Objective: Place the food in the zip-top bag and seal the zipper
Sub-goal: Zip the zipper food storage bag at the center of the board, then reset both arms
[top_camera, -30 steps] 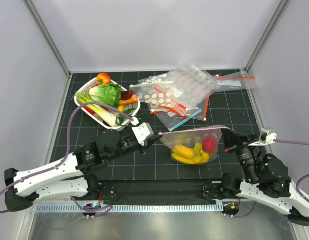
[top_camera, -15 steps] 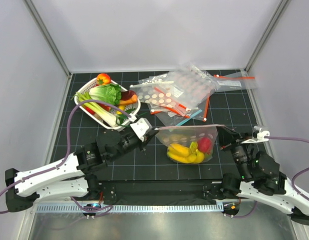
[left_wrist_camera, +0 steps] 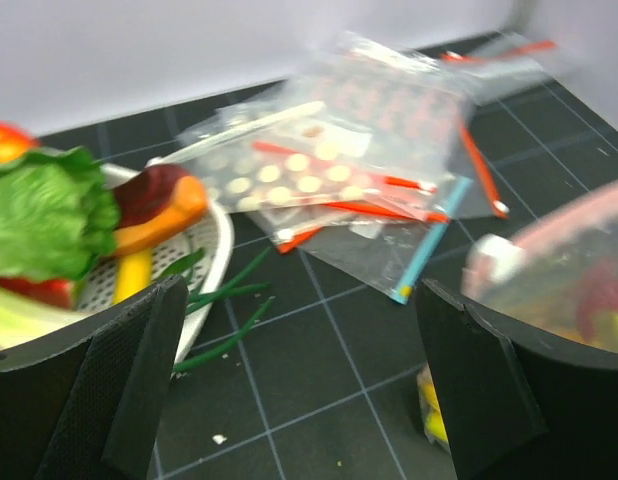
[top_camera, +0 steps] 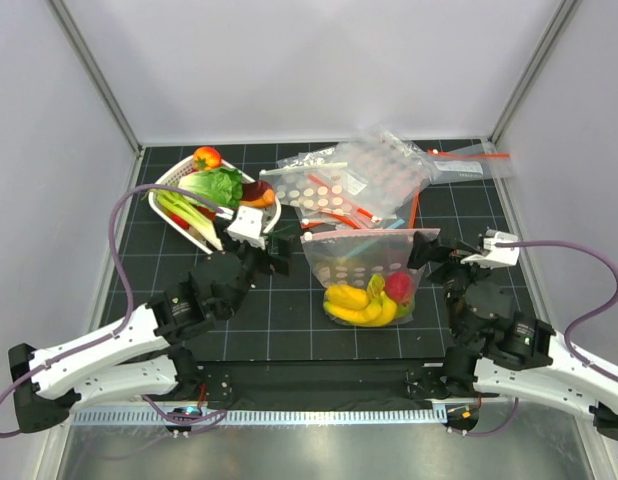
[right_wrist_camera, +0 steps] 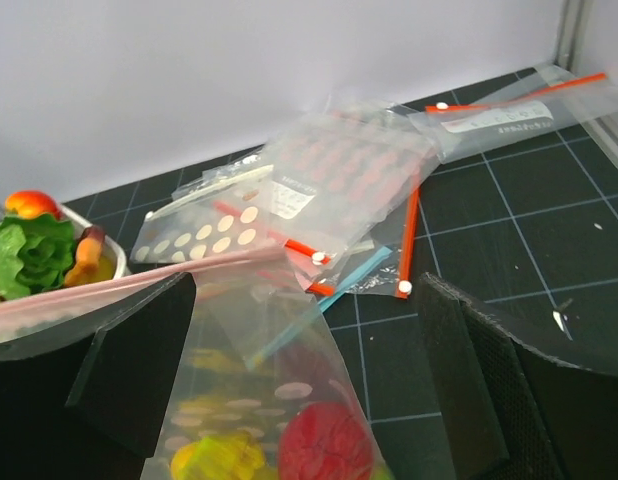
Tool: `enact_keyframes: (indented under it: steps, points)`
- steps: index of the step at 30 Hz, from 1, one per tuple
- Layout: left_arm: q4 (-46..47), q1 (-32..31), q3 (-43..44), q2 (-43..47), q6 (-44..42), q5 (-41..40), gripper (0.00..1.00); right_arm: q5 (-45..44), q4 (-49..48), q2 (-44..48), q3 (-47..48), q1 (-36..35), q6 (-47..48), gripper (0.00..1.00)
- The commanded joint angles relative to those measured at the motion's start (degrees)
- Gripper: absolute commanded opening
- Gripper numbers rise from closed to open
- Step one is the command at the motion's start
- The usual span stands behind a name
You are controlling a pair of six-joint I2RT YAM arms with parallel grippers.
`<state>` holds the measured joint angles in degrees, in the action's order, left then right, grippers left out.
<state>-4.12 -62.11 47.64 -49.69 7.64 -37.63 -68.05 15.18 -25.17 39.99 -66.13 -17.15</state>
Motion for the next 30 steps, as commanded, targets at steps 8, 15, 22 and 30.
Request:
enact_keyframes:
  steps: [8, 15, 22, 30]
  points:
    - [6.0, 0.3, -6.8, 14.7, 14.2, -30.4, 1.0, -22.9, 27.8, -1.2, 8.7, 0.1, -35.0, 1.0]
    - [13.4, 0.3, -12.8, 21.2, 13.6, -28.6, 1.0, -25.3, 41.0, 4.9, 9.0, 0.1, -51.4, 1.0]
    - [14.1, 0.3, -12.7, 20.0, 13.1, -27.1, 1.0, -25.4, 40.4, 8.6, 7.6, 0.1, -51.8, 1.0]
    - [13.9, 0.3, -12.0, 18.5, 11.9, -23.8, 1.0, -26.0, 41.0, 5.7, 8.3, 0.1, -52.2, 1.0]
